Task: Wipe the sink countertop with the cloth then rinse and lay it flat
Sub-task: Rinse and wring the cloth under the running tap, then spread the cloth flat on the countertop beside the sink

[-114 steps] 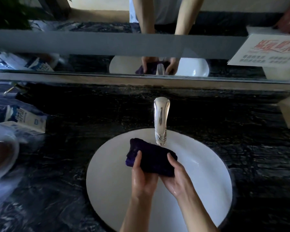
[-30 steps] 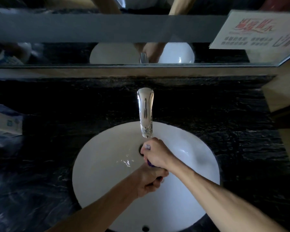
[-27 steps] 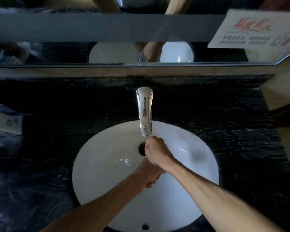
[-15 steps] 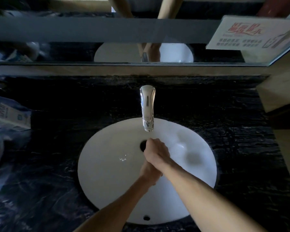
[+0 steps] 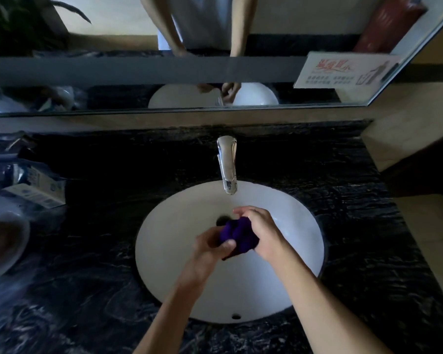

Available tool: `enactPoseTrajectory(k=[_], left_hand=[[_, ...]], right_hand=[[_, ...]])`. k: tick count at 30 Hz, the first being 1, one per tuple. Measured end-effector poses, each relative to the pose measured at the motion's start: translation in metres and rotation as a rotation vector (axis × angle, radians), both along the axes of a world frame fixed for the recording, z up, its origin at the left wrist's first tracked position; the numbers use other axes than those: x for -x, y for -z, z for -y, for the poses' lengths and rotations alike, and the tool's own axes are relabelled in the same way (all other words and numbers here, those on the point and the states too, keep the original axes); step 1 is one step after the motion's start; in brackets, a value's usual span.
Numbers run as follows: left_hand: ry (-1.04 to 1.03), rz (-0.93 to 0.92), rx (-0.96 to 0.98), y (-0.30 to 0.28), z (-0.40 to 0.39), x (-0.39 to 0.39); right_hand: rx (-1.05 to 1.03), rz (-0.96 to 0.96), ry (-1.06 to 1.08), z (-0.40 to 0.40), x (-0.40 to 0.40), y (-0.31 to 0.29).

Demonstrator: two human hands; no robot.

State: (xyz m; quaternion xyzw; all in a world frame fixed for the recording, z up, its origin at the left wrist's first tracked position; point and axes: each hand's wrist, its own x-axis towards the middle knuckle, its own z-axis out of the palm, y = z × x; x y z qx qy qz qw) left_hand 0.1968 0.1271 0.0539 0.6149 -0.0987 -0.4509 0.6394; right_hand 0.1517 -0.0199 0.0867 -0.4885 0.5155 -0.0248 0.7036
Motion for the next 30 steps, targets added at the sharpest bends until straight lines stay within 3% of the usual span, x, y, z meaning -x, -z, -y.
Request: enactPoseTrajectory(k=[4,7,11,15,21,26,30], left_hand=[[-0.232,-0.362,0.166,-0.013,0.001,0.005],[-0.278,-0.46,0.233,-0.021,0.0,0.007],[-0.266,-0.407,0.245,-0.02,-0.003,0.016],[-0.257,-0.217,0.091,-0.026,0.011,0.033],[-0.215,-0.235,0.122,-0.049,0.05,0.086],[-0.376,-0.236,0.175,-0.049,0.102,0.139],[-0.283,-0.255,0.221,-0.049,0.146,0.183]], right_hand=[[-0.09,0.168,0.094,-0.014,0.008,-0.013],[-0.227,0.324,0.118,-0.017,0.028,-0.02],[-0.296,0.412,0.044,-0.011,0.057,-0.027],[-0.168,0.458,0.026,0.006,0.085,-0.036],[-0.115,0.508,0.053,0.055,0.137,-0.049],[-0.035,0.527,0.083,0.122,0.213,-0.05],[0.082,0.489,-0.003,0.182,0.274,-0.046]])
